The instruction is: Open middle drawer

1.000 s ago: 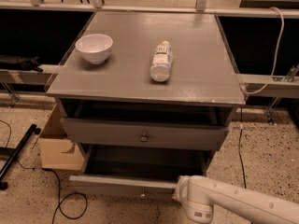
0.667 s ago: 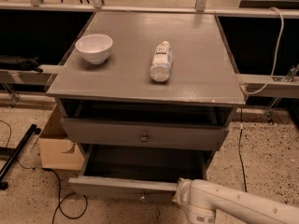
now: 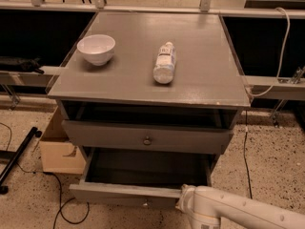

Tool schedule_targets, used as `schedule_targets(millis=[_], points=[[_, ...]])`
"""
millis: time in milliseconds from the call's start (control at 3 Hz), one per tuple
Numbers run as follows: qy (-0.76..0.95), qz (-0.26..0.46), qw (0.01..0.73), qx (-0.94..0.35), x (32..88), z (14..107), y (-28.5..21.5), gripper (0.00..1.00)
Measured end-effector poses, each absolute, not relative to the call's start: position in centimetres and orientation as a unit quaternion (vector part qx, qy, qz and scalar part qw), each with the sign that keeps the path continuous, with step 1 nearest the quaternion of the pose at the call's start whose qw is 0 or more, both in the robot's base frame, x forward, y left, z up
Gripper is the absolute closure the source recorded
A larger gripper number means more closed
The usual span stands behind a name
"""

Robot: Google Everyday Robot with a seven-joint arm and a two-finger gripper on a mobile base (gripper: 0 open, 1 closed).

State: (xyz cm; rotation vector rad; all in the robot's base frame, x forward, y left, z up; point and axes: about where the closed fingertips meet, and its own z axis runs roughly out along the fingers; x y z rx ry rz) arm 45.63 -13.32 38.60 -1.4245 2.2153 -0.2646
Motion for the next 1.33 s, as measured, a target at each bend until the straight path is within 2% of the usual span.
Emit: schedule_targets(millis=[1333], points=[[0.814,-0.08,0.25,-0.518,44.1,38.8,-12.3,1.0]])
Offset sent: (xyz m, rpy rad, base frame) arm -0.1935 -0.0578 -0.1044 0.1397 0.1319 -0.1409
